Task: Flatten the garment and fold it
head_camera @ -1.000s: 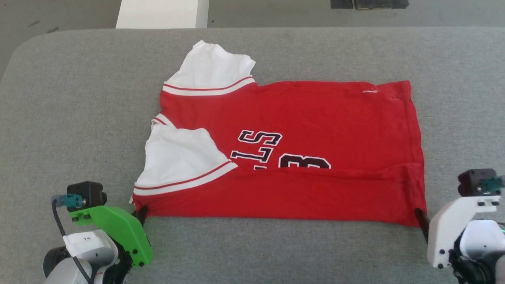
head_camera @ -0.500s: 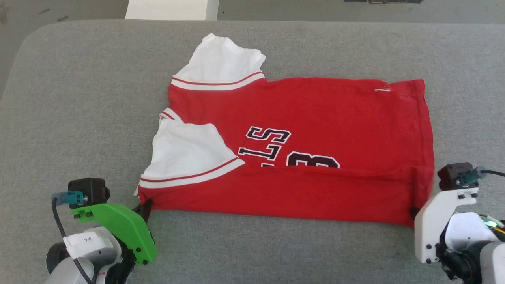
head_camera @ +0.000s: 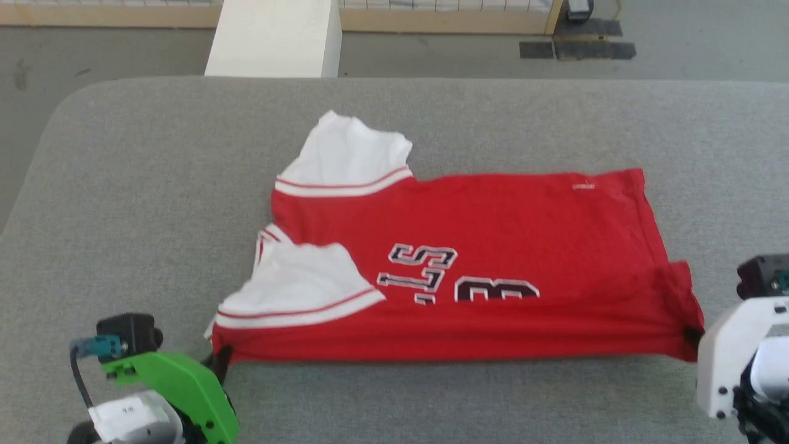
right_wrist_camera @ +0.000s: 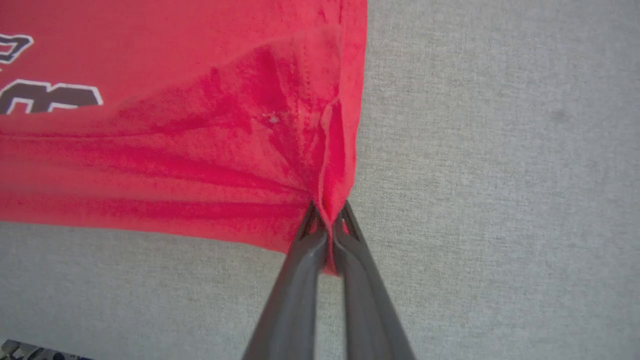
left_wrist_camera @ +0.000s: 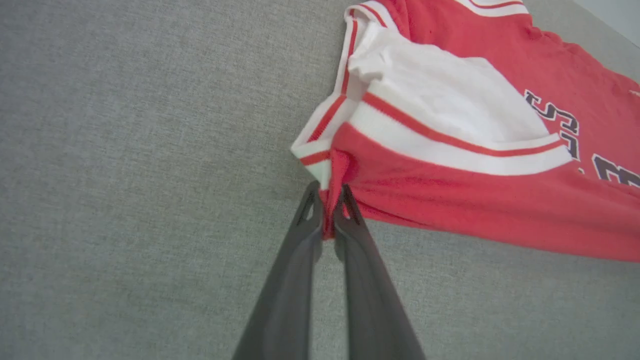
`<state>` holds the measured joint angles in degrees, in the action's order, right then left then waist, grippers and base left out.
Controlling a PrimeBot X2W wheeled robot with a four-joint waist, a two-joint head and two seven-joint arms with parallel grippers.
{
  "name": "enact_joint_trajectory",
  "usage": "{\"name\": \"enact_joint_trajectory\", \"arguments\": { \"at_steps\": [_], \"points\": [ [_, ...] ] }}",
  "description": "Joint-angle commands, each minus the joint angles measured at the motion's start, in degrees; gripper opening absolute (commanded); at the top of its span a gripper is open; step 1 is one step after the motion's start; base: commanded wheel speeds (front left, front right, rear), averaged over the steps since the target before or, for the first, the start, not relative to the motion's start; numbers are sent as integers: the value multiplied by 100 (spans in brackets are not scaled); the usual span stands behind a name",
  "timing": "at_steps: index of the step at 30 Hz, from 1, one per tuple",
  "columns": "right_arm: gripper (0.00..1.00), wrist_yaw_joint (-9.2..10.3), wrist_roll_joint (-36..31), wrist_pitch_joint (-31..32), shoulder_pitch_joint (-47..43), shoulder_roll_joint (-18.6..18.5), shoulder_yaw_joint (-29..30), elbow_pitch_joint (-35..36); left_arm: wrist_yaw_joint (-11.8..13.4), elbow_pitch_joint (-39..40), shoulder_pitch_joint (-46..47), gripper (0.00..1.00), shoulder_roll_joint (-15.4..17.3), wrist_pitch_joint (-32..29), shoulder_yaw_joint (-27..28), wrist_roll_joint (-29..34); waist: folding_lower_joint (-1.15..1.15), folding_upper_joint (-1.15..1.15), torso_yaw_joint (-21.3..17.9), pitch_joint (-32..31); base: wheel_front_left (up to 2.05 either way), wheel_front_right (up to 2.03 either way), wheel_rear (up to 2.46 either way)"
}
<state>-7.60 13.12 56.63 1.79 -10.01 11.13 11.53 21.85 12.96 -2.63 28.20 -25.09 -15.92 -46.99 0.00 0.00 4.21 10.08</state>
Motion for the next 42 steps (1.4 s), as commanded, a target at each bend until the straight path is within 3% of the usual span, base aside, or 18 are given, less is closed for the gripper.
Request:
{"name": "enact_joint_trajectory", "arguments": {
  "at_steps": [1,9,10,11,12,22,28,32,40,42],
  "points": [
    [0,11,31,86,-162,-76,73,0,96,5,-174,0,61,-29,22,-36,0,0,-13,-111,0,0,0],
    [0,11,12,17,-543,71,78,-524,-13,-483,-387,0,-195,-146,-213,-278,0,0,18,-120,0,0,0],
    [2,11,-8,-57,-529,89,55,-607,-53,-568,-358,75,-235,-155,-231,-317,0,0,18,-124,0,0,0],
    [56,11,-15,-96,-527,82,19,-668,-76,-619,-330,100,-245,-151,-242,-321,0,0,19,-129,0,0,0],
    [100,11,0,-172,-507,106,40,-720,-94,-668,-303,100,-247,-166,-250,-332,0,0,14,-136,0,0,0],
    [100,11,253,-774,15,84,469,-191,-145,-100,154,100,63,233,193,-117,0,0,-38,-240,0,0,0],
    [100,11,224,-1108,549,31,664,9,-588,-129,1161,100,-3,1051,172,384,0,0,-31,-175,0,0,0],
    [100,11,177,-1225,917,25,662,-8,-911,-602,1888,100,-277,1341,-52,494,0,0,-46,-2,0,0,0],
    [100,11,59,-1163,1410,78,537,85,-1608,-2056,3600,100,-787,1625,-499,679,0,0,-2,679,0,0,0],
    [100,11,-17,-1082,1651,109,448,218,-1919,-2936,4645,100,-973,1471,-660,719,0,0,-41,1094,0,0,0]
  ]
}}
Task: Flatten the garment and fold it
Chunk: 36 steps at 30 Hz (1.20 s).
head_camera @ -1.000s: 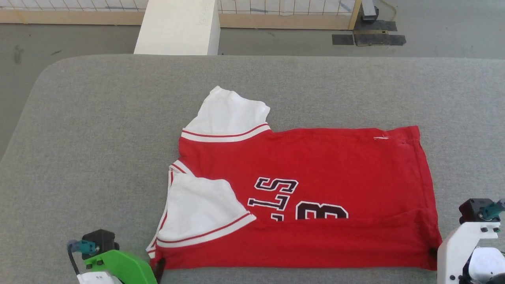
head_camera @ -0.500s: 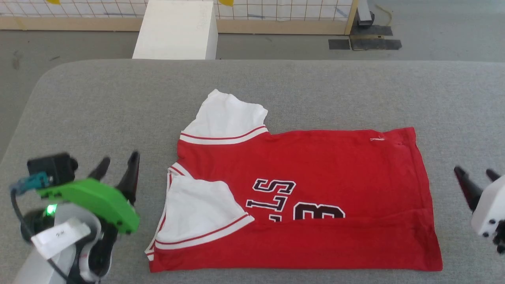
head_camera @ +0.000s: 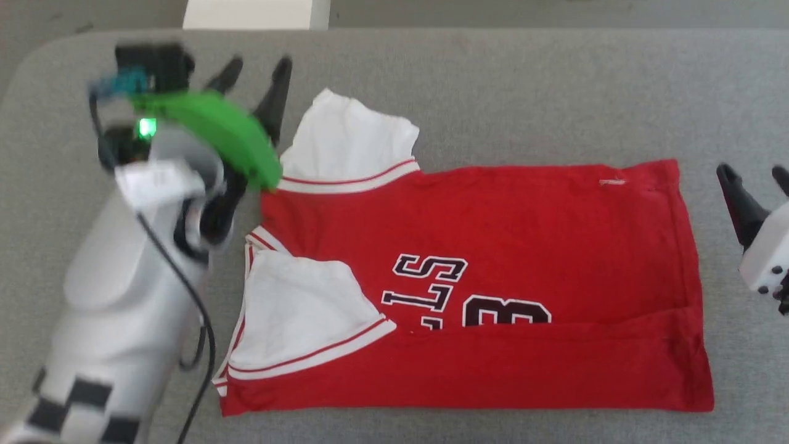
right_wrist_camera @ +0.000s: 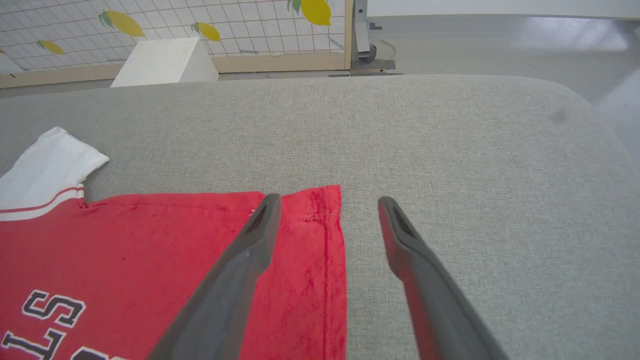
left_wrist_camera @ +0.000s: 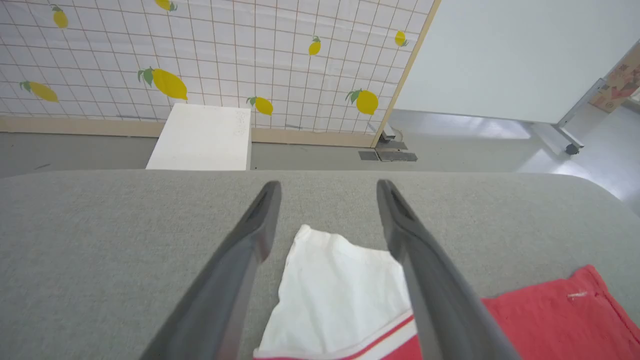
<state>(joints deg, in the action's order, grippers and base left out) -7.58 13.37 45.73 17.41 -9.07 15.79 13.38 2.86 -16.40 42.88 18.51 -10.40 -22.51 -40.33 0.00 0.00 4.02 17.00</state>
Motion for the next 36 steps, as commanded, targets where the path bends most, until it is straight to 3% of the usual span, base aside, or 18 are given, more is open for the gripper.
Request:
{"name": "enact_joint_trajectory", "arguments": {
  "at_steps": [1,6,11,22,23,25,31,36],
  "points": [
    [100,9,-59,19,171,25,-58,70,-100,-258,379,100,-24,-97,-61,81,0,0,-55,512,0,0,0],
    [100,9,-119,91,534,124,-256,166,-336,-1268,1509,100,-62,-652,-261,178,0,0,-292,973,0,0,0],
    [100,9,-170,122,699,208,-454,276,-425,-2120,2277,100,-3,-1880,-569,213,0,0,-525,1345,0,0,0],
    [100,9,-254,129,413,351,-245,672,-162,-2775,2571,100,75,-4125,-955,84,0,0,-698,1758,0,0,0],
    [100,9,-255,128,399,359,-233,697,-144,-2750,2529,95,60,-4203,-919,9,0,0,-693,1770,0,0,0],
    [100,9,-258,132,369,373,-202,738,-115,-2654,2452,0,61,-4233,-875,-68,0,0,-661,1784,0,0,0],
    [100,9,-310,194,362,295,-218,735,-92,-2361,2275,0,54,-3988,-631,-324,0,0,-475,1677,0,0,0],
    [100,9,-369,703,567,-131,-492,641,-155,-2030,2242,0,16,-3769,-372,-597,0,0,-277,1532,0,0,0]
  ]
}}
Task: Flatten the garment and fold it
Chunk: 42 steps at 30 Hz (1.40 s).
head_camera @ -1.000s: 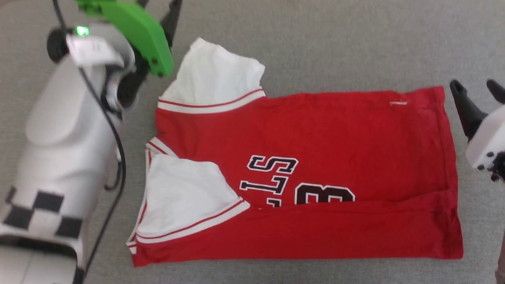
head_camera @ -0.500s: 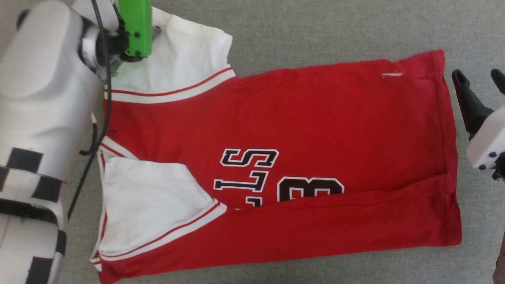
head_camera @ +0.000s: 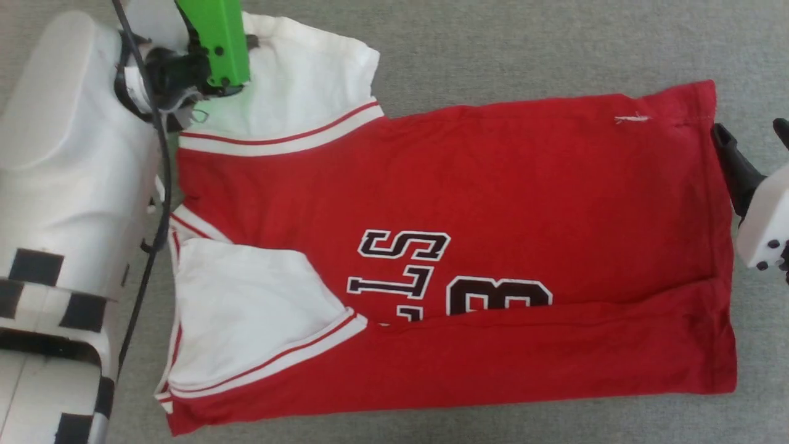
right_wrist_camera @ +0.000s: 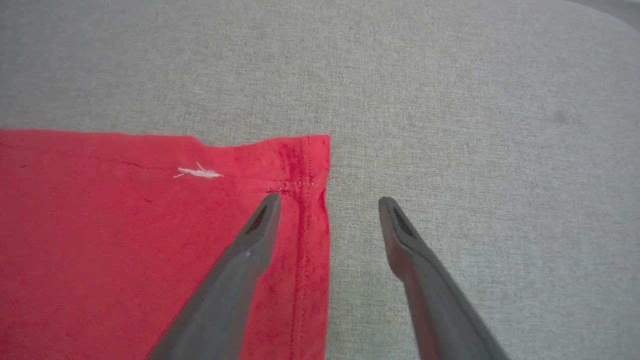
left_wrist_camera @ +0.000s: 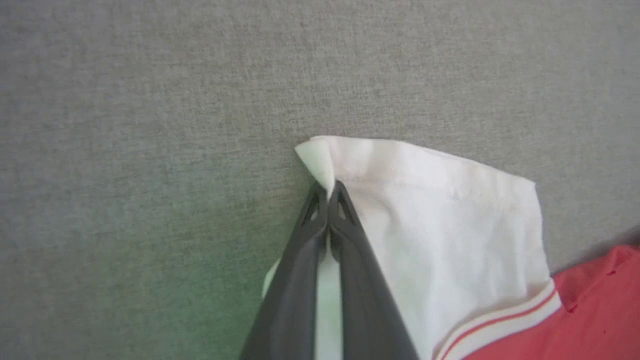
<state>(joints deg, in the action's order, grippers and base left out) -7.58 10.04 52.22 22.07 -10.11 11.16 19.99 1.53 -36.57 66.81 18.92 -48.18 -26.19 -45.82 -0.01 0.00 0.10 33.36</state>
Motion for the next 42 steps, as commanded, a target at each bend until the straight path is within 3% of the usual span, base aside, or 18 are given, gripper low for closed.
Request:
{"name": "enact_joint_trajectory", "arguments": {
  "at_steps": [1,10,18,19,20,27,33,42],
  "points": [
    [100,9,-42,216,178,-89,-53,-60,-38,57,-150,0,-26,36,24,-78,1,0,153,-124,0,0,0],
    [100,9,-325,1844,1150,-943,-626,-748,-142,867,-196,0,5,213,144,-224,1,0,534,-98,0,0,0],
    [100,9,-138,2834,996,-957,-887,-1092,-163,1278,-306,0,-10,257,88,-235,1,0,702,-9,0,0,0],
    [27,9,-120,2855,999,-929,-857,-1077,-165,1303,-324,0,-3,267,79,-229,1,0,706,-11,0,0,0],
    [2,9,-115,2846,1008,-902,-824,-1062,-171,1326,-337,0,2,293,79,-224,1,0,706,-15,0,0,0],
    [0,9,-165,2201,1128,-780,-548,-952,-246,1443,-512,0,59,466,176,-332,1,0,645,-320,0,0,0],
    [0,9,-48,1319,662,-605,-275,-1058,-373,2052,-1152,0,221,722,525,-742,1,0,575,-1103,0,0,0],
    [0,9,137,555,-468,-446,-72,-1360,-29,3420,-2765,0,563,865,773,-988,1,0,664,-2043,0,0,0]
  ]
}}
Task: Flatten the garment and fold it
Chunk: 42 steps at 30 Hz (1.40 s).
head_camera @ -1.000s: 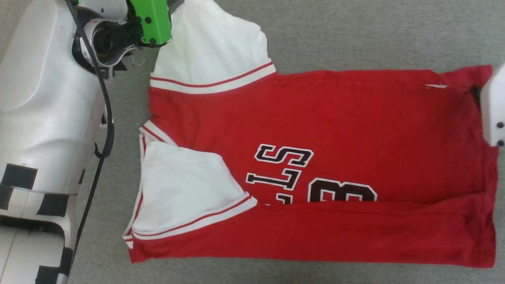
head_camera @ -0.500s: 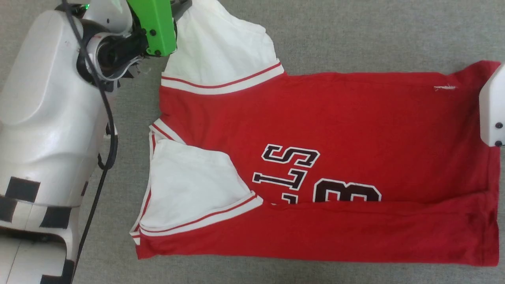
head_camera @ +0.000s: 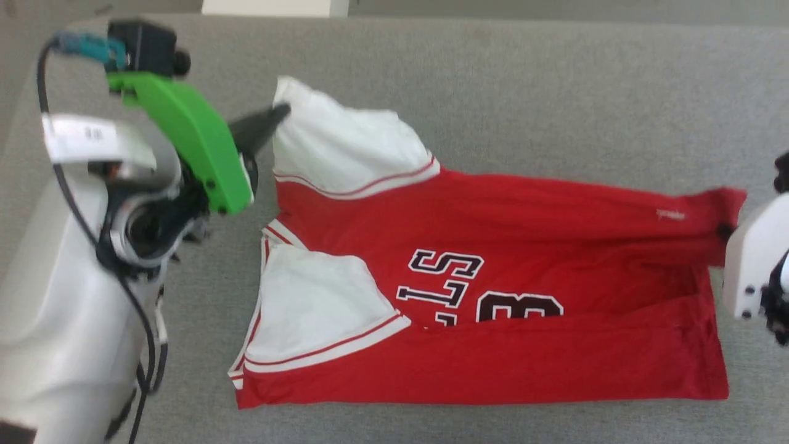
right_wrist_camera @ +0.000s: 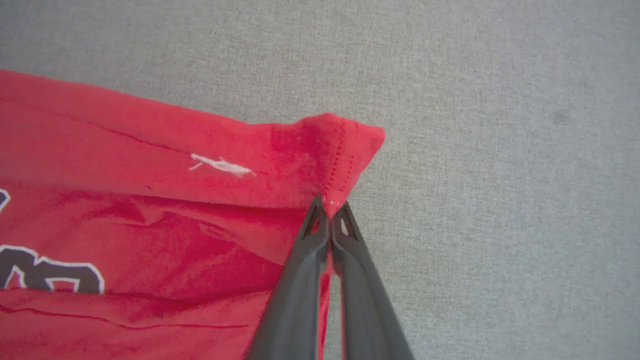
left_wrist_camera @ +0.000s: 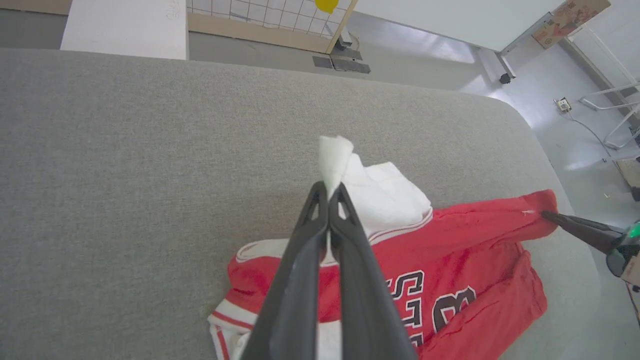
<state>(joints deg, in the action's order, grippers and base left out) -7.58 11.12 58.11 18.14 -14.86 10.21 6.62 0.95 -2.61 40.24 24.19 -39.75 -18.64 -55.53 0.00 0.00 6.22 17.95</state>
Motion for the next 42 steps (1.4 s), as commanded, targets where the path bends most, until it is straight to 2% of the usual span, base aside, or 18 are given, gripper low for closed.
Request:
{"name": "enact_joint_trajectory", "arguments": {
  "at_steps": [1,9,14,19,27,28,29,30,33,39,42],
  "points": [
    [0,9,70,-80,-204,62,52,-65,108,200,-327,0,53,34,51,-60,0,0,72,-572,0,0,0],
    [0,9,217,-264,-898,194,155,-146,605,1217,-1950,0,117,281,302,-291,0,0,155,-935,0,0,0],
    [0,9,236,-313,-1159,213,63,-200,873,1510,-2988,0,76,453,435,-461,0,0,131,-1013,0,0,0],
    [0,9,224,-437,-1282,267,-86,-464,981,1346,-3701,0,-149,638,467,-677,0,0,100,-1005,0,0,0],
    [0,9,242,-705,-1377,410,-83,-975,1048,515,-3924,0,-305,664,309,-687,0,0,69,-1025,0,0,0],
    [8,9,255,-765,-1401,421,-59,-1017,1057,426,-3927,15,-287,706,311,-638,0,0,57,-1057,0,0,0],
    [38,9,264,-808,-1430,416,-41,-1040,1062,375,-3933,41,-291,725,314,-629,0,0,51,-1085,0,0,0],
    [100,9,269,-879,-1465,406,3,-1055,1080,328,-3941,100,-287,741,324,-617,0,0,42,-1117,0,0,0],
    [100,9,366,-904,-1584,431,132,-1048,1208,247,-3969,100,-159,774,373,-493,0,0,-1,-1241,0,0,0],
    [100,9,757,-878,-1770,319,366,-542,1480,480,-3874,100,166,1025,650,-170,0,0,-18,-1343,0,0,0],
    [100,9,1038,-807,-1785,165,434,-238,1451,700,-3648,100,290,1668,902,212,0,0,-41,-1304,0,0,0]
  ]
}}
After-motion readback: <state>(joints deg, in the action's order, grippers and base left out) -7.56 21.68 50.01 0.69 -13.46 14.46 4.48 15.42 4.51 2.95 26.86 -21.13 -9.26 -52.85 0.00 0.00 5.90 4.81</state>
